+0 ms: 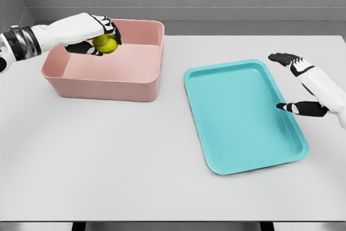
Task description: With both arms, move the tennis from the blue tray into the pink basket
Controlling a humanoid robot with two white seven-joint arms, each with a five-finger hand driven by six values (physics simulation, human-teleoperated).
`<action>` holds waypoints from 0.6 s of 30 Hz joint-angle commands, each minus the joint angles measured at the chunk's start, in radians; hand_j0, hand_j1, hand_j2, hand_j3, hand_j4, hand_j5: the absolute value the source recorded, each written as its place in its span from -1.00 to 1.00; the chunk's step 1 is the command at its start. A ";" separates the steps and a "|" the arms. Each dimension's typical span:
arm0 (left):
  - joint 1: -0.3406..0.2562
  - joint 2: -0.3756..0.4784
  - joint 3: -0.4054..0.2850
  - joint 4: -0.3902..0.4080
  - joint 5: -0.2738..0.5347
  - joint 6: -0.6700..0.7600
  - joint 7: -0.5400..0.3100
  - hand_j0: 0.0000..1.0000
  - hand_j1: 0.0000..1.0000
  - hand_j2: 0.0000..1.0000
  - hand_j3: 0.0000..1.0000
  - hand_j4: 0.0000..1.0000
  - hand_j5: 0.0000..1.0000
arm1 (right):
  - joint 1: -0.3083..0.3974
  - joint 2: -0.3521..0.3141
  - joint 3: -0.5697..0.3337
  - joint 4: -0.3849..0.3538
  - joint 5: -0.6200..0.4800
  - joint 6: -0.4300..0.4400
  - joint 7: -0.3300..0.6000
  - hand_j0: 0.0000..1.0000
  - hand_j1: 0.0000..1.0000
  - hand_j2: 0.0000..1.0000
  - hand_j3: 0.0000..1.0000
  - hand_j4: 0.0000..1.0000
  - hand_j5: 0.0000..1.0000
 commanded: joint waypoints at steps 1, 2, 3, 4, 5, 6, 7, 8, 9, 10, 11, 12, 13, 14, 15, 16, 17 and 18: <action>0.000 -0.014 -0.001 0.039 0.006 0.002 0.000 0.53 0.53 0.53 0.53 0.53 0.53 | -0.002 -0.002 0.000 0.000 -0.008 0.003 0.001 1.00 1.00 1.00 1.00 1.00 1.00; 0.002 -0.017 0.001 0.037 0.013 0.002 0.003 0.94 0.94 0.94 0.94 0.94 0.94 | 0.000 -0.002 0.000 0.000 -0.008 0.003 -0.001 1.00 1.00 1.00 1.00 1.00 1.00; 0.002 -0.017 -0.001 0.036 0.019 0.002 0.005 1.00 1.00 1.00 1.00 1.00 1.00 | 0.000 -0.002 0.000 0.000 -0.008 0.003 0.001 1.00 1.00 1.00 1.00 1.00 1.00; 0.002 -0.017 0.001 0.034 0.020 0.002 0.005 1.00 1.00 1.00 1.00 1.00 1.00 | -0.002 -0.002 0.000 0.000 -0.008 0.003 -0.001 1.00 1.00 1.00 1.00 1.00 1.00; 0.000 -0.017 0.001 0.034 0.020 0.002 0.006 1.00 1.00 1.00 1.00 1.00 1.00 | -0.002 -0.002 0.000 0.000 -0.008 0.003 -0.001 1.00 1.00 1.00 1.00 1.00 1.00; -0.002 -0.017 0.002 0.034 0.022 0.002 0.006 1.00 1.00 1.00 1.00 1.00 1.00 | 0.000 -0.002 0.000 0.001 -0.008 0.003 -0.001 1.00 1.00 1.00 1.00 1.00 1.00; -0.003 -0.017 0.002 0.036 0.022 0.002 0.006 1.00 1.00 1.00 1.00 1.00 1.00 | 0.000 -0.002 0.000 0.001 -0.008 0.003 -0.001 1.00 1.00 1.00 1.00 1.00 1.00; -0.006 -0.017 0.002 0.036 0.022 0.002 0.006 1.00 1.00 1.00 1.00 1.00 1.00 | -0.002 -0.002 0.000 0.001 -0.008 0.003 0.001 1.00 1.00 1.00 1.00 1.00 1.00; -0.008 -0.016 0.004 0.036 0.022 0.002 0.006 1.00 1.00 1.00 1.00 1.00 1.00 | -0.002 -0.002 0.000 0.001 -0.008 0.003 0.001 1.00 1.00 1.00 1.00 1.00 1.00; -0.008 -0.014 0.005 0.037 0.022 0.002 0.006 1.00 1.00 1.00 1.00 1.00 1.00 | 0.000 -0.002 -0.002 0.003 -0.008 0.003 0.001 1.00 1.00 1.00 1.00 1.00 1.00; -0.009 -0.014 0.007 0.037 0.022 0.002 0.006 1.00 1.00 1.00 1.00 1.00 1.00 | 0.000 -0.002 -0.002 0.001 -0.008 0.003 -0.001 1.00 1.00 1.00 1.00 1.00 1.00; -0.015 -0.010 0.005 0.036 0.022 0.002 0.006 1.00 1.00 1.00 1.00 1.00 1.00 | -0.002 -0.002 -0.002 0.001 -0.007 0.003 -0.001 1.00 1.00 1.00 1.00 1.00 1.00; -0.015 0.003 0.005 0.034 0.023 0.002 0.006 1.00 1.00 1.00 1.00 1.00 1.00 | 0.000 -0.002 -0.002 0.001 -0.008 0.003 -0.001 1.00 1.00 1.00 1.00 1.00 1.00; -0.015 0.021 0.005 0.031 0.023 0.002 0.008 1.00 1.00 1.00 1.00 1.00 1.00 | 0.000 -0.002 -0.002 0.001 -0.008 0.003 0.001 1.00 1.00 1.00 1.00 1.00 1.00; -0.014 0.041 0.007 0.028 0.023 0.002 0.008 1.00 1.00 1.00 1.00 1.00 1.00 | -0.002 -0.002 -0.002 0.001 -0.008 0.003 0.001 1.00 1.00 1.00 1.00 1.00 1.00; -0.011 0.067 0.007 0.026 0.023 0.002 0.008 1.00 1.00 1.00 1.00 1.00 1.00 | 0.000 -0.002 -0.002 0.001 -0.008 0.003 -0.001 1.00 1.00 1.00 1.00 1.00 1.00; -0.008 0.082 0.007 0.026 0.022 0.002 0.008 1.00 1.00 1.00 1.00 1.00 1.00 | 0.000 -0.002 0.000 0.001 -0.008 0.003 0.001 1.00 1.00 1.00 1.00 1.00 1.00; -0.006 0.105 0.008 0.025 0.023 0.002 0.008 1.00 1.00 1.00 1.00 1.00 1.00 | 0.000 -0.002 0.000 0.001 -0.008 0.003 0.001 1.00 1.00 1.00 1.00 1.00 1.00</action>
